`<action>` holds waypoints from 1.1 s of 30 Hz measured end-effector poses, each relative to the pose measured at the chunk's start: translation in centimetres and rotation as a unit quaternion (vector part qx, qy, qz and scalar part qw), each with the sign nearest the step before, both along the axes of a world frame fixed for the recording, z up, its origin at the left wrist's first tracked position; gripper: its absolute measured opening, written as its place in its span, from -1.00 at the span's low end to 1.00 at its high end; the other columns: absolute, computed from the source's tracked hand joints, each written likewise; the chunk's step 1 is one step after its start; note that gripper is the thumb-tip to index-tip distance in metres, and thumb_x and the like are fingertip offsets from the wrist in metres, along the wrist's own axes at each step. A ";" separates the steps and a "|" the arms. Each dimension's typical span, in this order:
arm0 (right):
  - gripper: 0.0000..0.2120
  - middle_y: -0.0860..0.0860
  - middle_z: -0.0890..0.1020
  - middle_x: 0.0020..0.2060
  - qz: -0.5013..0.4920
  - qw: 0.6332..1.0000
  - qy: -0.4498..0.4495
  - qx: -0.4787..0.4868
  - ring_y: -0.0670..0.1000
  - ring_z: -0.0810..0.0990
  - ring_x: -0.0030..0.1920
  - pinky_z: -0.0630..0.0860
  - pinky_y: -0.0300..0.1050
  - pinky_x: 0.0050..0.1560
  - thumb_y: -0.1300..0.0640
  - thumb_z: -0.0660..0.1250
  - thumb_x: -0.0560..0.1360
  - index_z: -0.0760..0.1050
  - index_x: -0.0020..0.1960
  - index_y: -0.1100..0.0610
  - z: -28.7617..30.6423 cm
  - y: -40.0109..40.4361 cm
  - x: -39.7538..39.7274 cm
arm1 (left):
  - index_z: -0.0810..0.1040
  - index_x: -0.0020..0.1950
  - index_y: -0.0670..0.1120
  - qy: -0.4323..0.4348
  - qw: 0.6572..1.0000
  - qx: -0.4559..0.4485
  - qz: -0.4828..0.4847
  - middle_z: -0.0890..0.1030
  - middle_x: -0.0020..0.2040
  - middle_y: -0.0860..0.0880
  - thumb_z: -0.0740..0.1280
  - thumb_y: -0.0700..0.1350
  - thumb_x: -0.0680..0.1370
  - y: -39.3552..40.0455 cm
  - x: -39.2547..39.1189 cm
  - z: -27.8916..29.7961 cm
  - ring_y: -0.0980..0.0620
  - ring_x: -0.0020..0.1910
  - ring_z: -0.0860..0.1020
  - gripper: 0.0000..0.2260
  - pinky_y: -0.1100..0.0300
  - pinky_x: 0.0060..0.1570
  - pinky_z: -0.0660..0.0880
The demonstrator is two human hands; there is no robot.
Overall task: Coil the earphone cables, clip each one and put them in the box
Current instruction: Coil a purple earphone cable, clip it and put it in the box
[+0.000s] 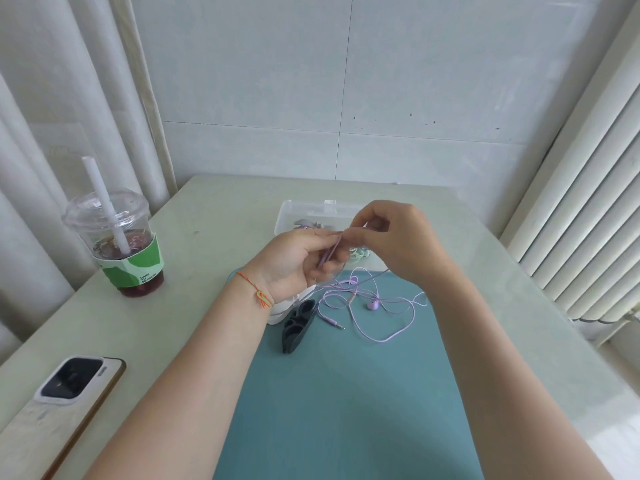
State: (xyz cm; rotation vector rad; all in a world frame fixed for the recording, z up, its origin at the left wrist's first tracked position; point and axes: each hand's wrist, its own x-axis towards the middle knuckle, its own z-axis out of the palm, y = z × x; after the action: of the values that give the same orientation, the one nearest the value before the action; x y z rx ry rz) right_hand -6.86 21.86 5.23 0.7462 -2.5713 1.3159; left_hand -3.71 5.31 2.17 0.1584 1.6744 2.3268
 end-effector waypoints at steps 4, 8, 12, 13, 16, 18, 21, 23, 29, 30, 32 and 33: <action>-0.95 0.03 0.49 -0.39 0.014 1.000 0.004 0.026 -0.14 0.32 -0.45 0.28 -0.37 -0.42 0.18 0.40 0.48 0.63 -0.12 0.08 -0.1 -0.1 -0.1 | 0.56 -0.22 -0.14 -0.065 0.997 -0.037 -0.010 0.25 -0.45 0.03 0.08 -0.13 0.59 -0.1 -0.2 0.1 0.14 -0.56 0.15 -0.68 0.28 -0.53 -0.03; -0.91 0.01 0.60 -0.34 0.034 0.999 -0.002 0.040 -0.16 0.37 -0.41 0.32 -0.37 -0.35 0.16 0.37 0.51 0.66 -0.09 0.08 -0.2 -0.2 0.0 | 0.54 -0.32 -0.13 -0.083 0.996 -0.015 -0.005 0.20 -0.46 0.03 0.04 -0.05 0.59 -0.2 -0.3 0.1 0.14 -0.58 0.13 -0.60 0.28 -0.53 -0.04; -0.90 0.06 0.65 -0.24 0.033 0.999 0.000 0.036 -0.02 0.46 -0.30 0.40 -0.24 -0.24 0.15 0.33 0.53 0.62 -0.10 0.11 -0.4 -0.4 -0.1 | 0.51 -0.30 -0.15 -0.080 0.997 -0.013 0.009 0.26 -0.46 0.01 0.05 -0.12 0.58 0.1 -0.2 0.1 0.13 -0.57 0.17 -0.65 0.27 -0.52 -0.01; -0.91 0.07 0.64 -0.23 0.031 0.999 -0.002 0.032 0.02 0.48 -0.28 0.43 -0.18 -0.21 0.15 0.32 0.54 0.60 -0.10 0.11 -0.5 -0.5 -0.1 | 0.50 -0.29 -0.15 -0.082 0.997 -0.010 0.011 0.27 -0.46 0.01 0.04 -0.14 0.58 0.1 -0.2 0.1 0.13 -0.57 0.18 -0.66 0.27 -0.52 -0.01; -0.91 0.03 0.62 -0.27 0.028 0.999 -0.014 0.024 -0.07 0.44 -0.37 0.39 -0.23 -0.31 0.17 0.30 0.54 0.58 -0.10 0.11 -0.7 -0.6 -0.2 | 0.49 -0.25 -0.15 -0.087 0.996 -0.004 0.014 0.26 -0.46 0.01 0.04 -0.16 0.58 0.2 -0.3 0.0 0.12 -0.56 0.18 -0.70 0.27 -0.52 0.01; -0.90 0.00 0.61 -0.30 0.030 0.999 -0.021 0.012 -0.17 0.38 -0.46 0.30 -0.39 -0.40 0.20 0.29 0.54 0.57 -0.11 0.12 -0.8 -0.7 -0.2 | 0.50 -0.23 -0.15 -0.077 0.997 0.004 0.009 0.25 -0.46 0.01 0.05 -0.18 0.58 0.2 -0.2 0.0 0.10 -0.55 0.18 -0.71 0.28 -0.54 0.08; -0.90 -0.06 0.63 -0.34 0.031 0.999 -0.027 -0.020 -0.19 0.37 -0.50 0.28 -0.42 -0.43 0.23 0.29 0.54 0.56 -0.12 0.15 -0.7 -0.8 -0.1 | 0.56 -0.21 -0.15 -0.048 0.998 0.030 -0.008 0.33 -0.42 -0.01 0.08 -0.22 0.58 0.3 -0.1 0.0 0.08 -0.50 0.27 -0.71 0.28 -0.50 0.23; -0.90 -0.12 0.60 -0.38 0.022 0.998 -0.032 -0.043 -0.20 0.39 -0.50 0.30 -0.42 -0.42 0.22 0.29 0.54 0.57 -0.12 0.14 -0.6 -0.7 -0.2 | 0.57 -0.10 -0.18 -0.023 0.999 0.039 -0.014 0.47 -0.35 -0.04 0.12 -0.24 0.60 0.5 0.1 0.0 0.05 -0.43 0.44 -0.76 0.26 -0.41 0.42; -0.91 -0.03 0.55 -0.41 0.006 0.994 -0.065 -0.091 -0.19 0.39 -0.52 0.32 -0.36 -0.41 0.15 0.37 0.52 0.62 -0.14 0.10 -0.8 -0.6 -0.6 | 0.52 0.01 -0.19 0.003 0.996 0.074 -0.040 0.54 -0.30 -0.03 0.09 -0.29 0.63 0.5 0.3 -0.2 0.07 -0.36 0.54 -0.80 0.27 -0.32 0.52; -0.90 -0.03 0.54 -0.43 0.003 0.991 -0.076 -0.109 -0.18 0.38 -0.53 0.30 -0.35 -0.44 0.13 0.38 0.51 0.62 -0.17 0.10 -0.9 -0.6 -0.6 | 0.51 0.02 -0.17 0.005 0.994 0.094 -0.056 0.50 -0.33 0.00 0.11 -0.27 0.61 0.5 0.3 -0.1 0.09 -0.38 0.49 -0.82 0.28 -0.34 0.49; -0.84 -0.04 0.52 -0.47 -0.004 0.989 -0.089 -0.119 -0.13 0.35 -0.53 0.27 -0.32 -0.47 0.08 0.38 0.52 0.62 -0.21 0.07 -1.1 -0.7 -0.6 | 0.51 0.05 -0.17 0.013 0.986 0.155 -0.056 0.48 -0.35 0.03 0.14 -0.26 0.56 0.5 0.4 0.1 0.09 -0.40 0.47 -0.83 0.29 -0.34 0.48; -0.82 -0.06 0.52 -0.48 -0.006 0.990 -0.090 -0.105 -0.11 0.33 -0.52 0.26 -0.31 -0.48 0.08 0.36 0.53 0.61 -0.23 0.06 -1.2 -0.8 -0.5 | 0.53 0.06 -0.19 0.016 0.980 0.196 -0.038 0.51 -0.34 0.01 0.15 -0.27 0.54 0.6 0.4 0.4 0.08 -0.39 0.51 -0.81 0.28 -0.32 0.51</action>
State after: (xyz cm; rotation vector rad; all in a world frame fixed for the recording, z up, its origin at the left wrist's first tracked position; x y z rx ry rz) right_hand -7.41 21.07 3.99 0.5977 -2.5088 1.6881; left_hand -3.35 5.87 2.54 0.3310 1.1794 2.5798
